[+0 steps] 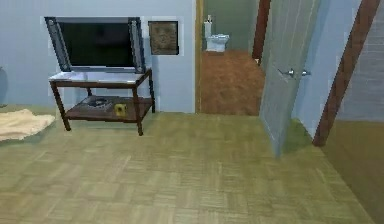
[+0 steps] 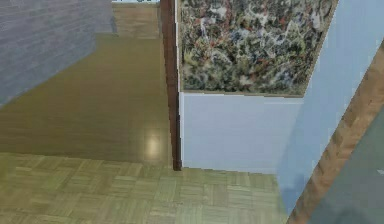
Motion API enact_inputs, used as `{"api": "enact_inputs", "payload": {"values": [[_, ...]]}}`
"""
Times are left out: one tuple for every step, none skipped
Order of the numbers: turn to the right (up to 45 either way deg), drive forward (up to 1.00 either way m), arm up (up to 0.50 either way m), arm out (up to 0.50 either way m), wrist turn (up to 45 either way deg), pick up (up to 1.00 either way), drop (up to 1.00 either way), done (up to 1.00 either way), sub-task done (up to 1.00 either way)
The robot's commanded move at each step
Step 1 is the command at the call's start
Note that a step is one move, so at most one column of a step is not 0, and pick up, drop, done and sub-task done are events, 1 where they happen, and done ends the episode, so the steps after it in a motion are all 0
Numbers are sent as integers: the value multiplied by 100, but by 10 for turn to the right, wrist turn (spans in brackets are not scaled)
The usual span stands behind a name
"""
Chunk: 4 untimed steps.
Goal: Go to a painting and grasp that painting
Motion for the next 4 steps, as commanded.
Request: {"api": "enact_inputs", "payload": {"values": [[60, 0, 0, 0, 0, 0, 0, 0, 0], [0, 100, 0, 0, 0, 0, 0, 0, 0], [0, 95, 0, 0, 0, 0, 0, 0, 0], [-450, 0, 0, 0, 0, 0, 0, 0, 0]]}}
